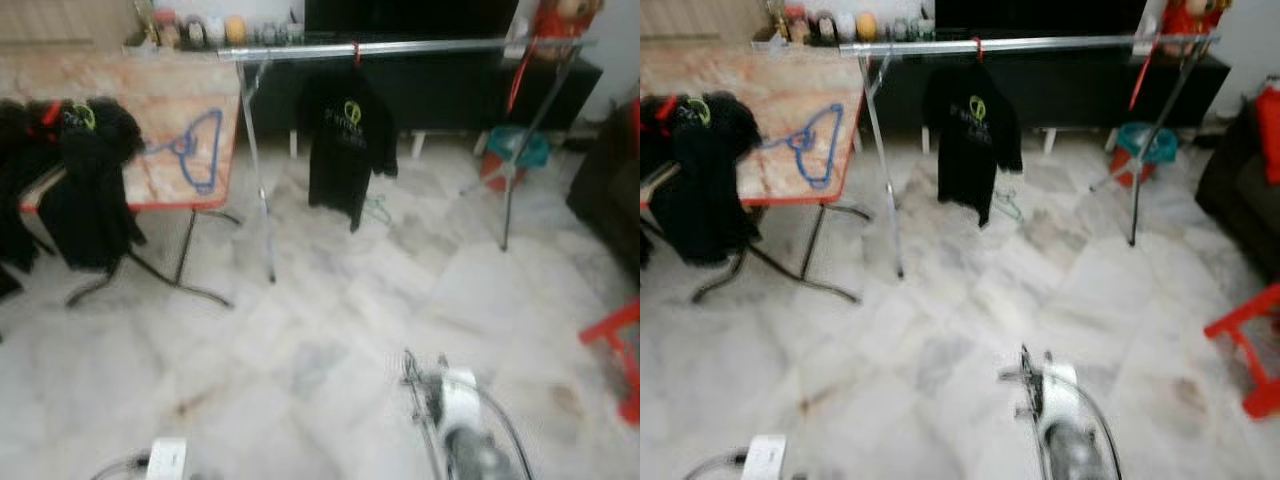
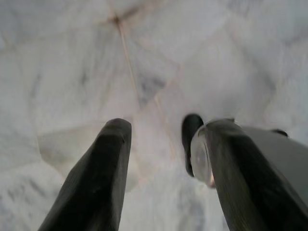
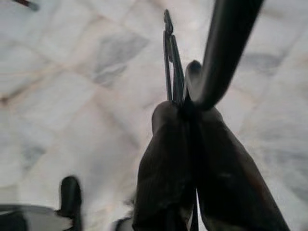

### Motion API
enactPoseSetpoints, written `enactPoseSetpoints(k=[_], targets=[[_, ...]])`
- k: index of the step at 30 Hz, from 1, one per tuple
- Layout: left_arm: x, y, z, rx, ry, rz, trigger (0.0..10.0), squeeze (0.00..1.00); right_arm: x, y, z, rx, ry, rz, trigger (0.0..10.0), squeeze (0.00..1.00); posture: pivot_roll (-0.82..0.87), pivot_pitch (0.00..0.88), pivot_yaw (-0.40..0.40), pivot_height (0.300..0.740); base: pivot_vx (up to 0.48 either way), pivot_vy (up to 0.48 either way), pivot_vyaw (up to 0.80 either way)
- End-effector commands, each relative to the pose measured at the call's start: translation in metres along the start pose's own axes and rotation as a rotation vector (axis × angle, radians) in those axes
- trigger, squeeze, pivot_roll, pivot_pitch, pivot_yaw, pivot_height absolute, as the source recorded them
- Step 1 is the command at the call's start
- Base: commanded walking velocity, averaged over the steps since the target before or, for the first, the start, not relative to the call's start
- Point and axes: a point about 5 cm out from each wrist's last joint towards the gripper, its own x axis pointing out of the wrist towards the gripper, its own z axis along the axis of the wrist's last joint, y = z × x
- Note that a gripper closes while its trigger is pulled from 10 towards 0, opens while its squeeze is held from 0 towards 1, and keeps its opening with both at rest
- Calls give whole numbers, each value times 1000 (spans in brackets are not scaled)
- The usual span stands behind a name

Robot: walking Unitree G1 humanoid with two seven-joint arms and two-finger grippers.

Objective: Hang hanger

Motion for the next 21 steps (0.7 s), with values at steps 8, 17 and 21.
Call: enactPoseSetpoints(k=[8, 17, 21], targets=[[0, -5, 0, -8, 1, -14, 10000, 0, -1, -10, 0, -8, 6, -24, 10000, 0, 24, 76, -37, 740, 0, 0, 0], [1, -9, 1, -7, 6, -30, 10000, 0, -1, -9, 1, -4, 2, -25, 10000, 0, 20, 79, -33, 740, 56, 0, 0], [1, -9, 1, -3, 7, -32, 10000, 0, -1, -9, 1, -7, 3, -24, 10000, 0, 23, 79, -34, 740, 289, 0, 0]])
